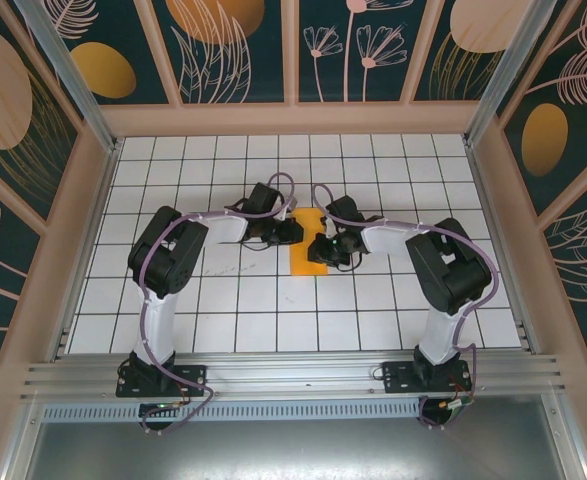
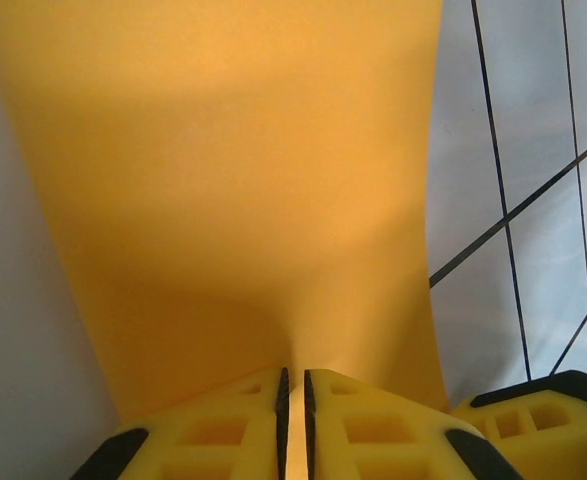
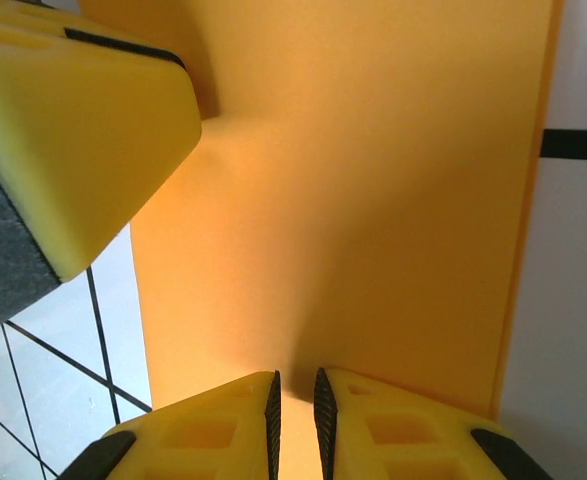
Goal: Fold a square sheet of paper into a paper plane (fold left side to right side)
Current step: First fold the square sheet of paper in half at the center of the table.
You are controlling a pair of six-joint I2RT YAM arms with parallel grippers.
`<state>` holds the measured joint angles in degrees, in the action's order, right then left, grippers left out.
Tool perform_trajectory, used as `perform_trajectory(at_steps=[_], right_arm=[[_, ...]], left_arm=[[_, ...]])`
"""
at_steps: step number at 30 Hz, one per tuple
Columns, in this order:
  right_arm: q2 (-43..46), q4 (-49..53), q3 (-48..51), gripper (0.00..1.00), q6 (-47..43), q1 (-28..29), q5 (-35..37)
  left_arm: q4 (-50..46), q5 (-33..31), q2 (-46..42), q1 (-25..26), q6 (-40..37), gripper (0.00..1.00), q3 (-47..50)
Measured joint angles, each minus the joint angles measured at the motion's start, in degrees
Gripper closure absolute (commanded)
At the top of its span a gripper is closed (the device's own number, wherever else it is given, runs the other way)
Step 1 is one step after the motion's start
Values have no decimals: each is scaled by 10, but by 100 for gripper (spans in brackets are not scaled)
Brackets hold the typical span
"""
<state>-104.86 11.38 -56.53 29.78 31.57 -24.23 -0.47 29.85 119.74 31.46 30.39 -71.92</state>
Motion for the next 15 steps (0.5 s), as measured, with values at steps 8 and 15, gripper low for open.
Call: perform_trajectory(at_steps=[8,15], right_arm=[[-2,7,-5,79,-9,2,6],[-4,15,-10,79,-10,2,8]], left_arm=[[-15,-8,24,-10,-4,82,-65],[-24,-7,57,-16,-6,82,-89]])
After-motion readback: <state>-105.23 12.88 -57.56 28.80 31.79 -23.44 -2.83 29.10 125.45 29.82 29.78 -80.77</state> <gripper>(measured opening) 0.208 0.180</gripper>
